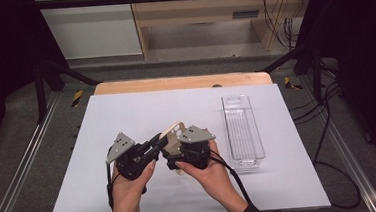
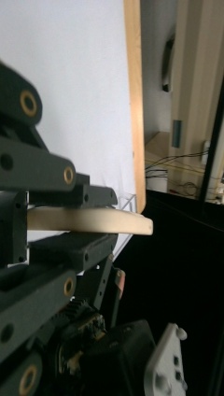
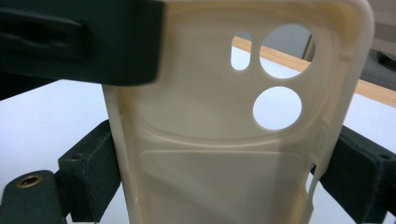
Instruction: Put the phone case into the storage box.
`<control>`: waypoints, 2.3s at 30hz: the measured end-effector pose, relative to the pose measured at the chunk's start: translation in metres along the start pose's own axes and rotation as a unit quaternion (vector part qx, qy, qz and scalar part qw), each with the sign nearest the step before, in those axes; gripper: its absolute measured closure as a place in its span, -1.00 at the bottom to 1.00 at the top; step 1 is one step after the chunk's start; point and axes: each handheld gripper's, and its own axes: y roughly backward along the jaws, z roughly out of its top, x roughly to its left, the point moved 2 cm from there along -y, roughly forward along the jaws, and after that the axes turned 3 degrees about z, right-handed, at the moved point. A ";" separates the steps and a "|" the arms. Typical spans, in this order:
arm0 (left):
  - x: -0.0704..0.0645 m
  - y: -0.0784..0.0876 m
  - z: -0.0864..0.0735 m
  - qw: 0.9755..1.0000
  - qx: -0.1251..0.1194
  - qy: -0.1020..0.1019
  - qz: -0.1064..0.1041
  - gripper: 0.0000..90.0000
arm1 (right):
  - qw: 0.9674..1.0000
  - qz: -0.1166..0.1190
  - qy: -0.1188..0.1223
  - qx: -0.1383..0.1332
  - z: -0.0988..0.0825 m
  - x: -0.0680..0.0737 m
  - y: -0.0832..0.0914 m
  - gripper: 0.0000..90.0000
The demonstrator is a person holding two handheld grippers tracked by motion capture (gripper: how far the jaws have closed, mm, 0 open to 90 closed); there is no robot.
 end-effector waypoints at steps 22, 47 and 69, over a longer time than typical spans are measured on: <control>0.045 0.031 -0.015 0.992 -0.015 -0.053 0.116 -0.19 | 0.996 -0.039 -0.076 -0.024 0.025 -0.044 0.015 -0.77; 0.095 0.053 -0.057 0.988 -0.008 -0.046 0.144 -0.90 | 0.968 -0.197 -0.107 -0.111 0.107 -0.148 0.054 -0.77; 0.112 0.063 -0.072 0.989 0.005 -0.043 0.143 -0.92 | 0.949 -0.260 -0.148 -0.103 0.085 -0.211 0.051 -0.77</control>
